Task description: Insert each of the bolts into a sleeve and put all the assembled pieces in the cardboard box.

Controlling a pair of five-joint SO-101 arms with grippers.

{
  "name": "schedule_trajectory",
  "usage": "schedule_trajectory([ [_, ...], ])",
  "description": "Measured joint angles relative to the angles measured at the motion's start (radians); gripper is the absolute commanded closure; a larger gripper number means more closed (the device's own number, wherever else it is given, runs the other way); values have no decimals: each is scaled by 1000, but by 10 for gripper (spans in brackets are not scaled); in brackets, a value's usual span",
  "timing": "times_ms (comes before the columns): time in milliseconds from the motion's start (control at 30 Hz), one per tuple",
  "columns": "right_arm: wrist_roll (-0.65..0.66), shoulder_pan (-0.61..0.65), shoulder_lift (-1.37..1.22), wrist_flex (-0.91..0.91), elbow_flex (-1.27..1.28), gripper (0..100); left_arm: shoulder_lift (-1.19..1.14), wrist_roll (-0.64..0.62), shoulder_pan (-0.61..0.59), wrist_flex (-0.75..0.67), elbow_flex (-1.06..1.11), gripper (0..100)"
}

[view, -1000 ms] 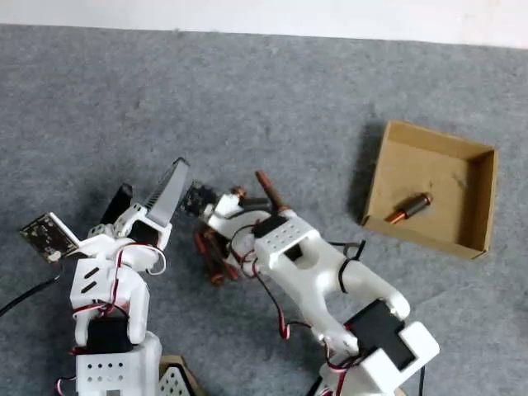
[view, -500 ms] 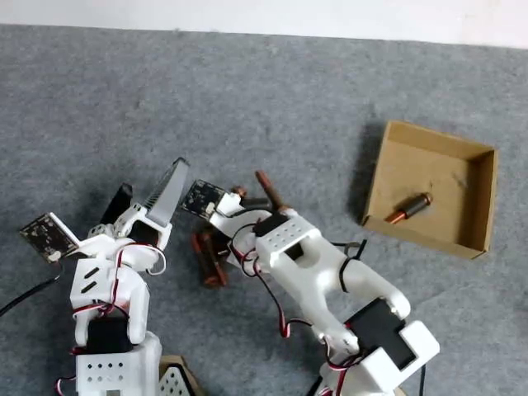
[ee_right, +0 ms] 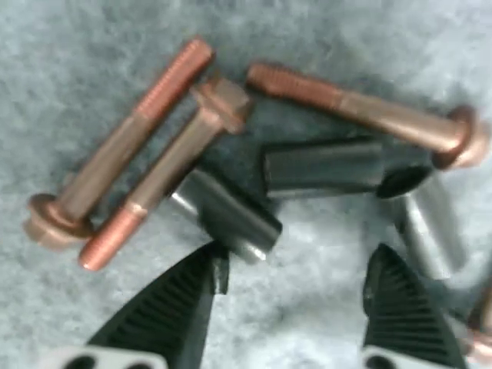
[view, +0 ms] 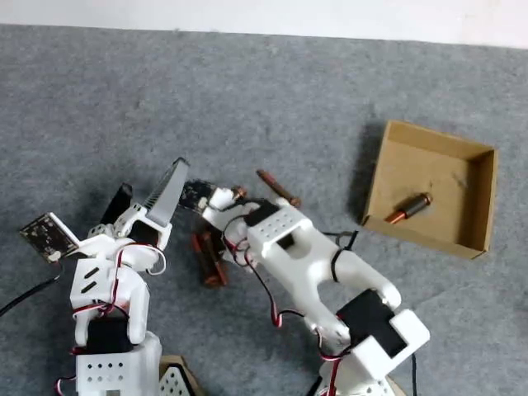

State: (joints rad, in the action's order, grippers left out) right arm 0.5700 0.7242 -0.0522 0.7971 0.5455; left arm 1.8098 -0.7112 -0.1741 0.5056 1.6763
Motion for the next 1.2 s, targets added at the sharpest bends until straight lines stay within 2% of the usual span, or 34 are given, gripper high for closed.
schedule_trajectory([
  [200,57,38,2,21,-64,724,0,0,0,0,0,547],
  [633,60,137,2,12,12,724,0,0,0,0,0,547],
  [800,60,138,2,-55,54,724,0,0,0,0,0,547],
  [1200,60,138,-60,-63,51,724,0,0,-64,0,0,547],
])
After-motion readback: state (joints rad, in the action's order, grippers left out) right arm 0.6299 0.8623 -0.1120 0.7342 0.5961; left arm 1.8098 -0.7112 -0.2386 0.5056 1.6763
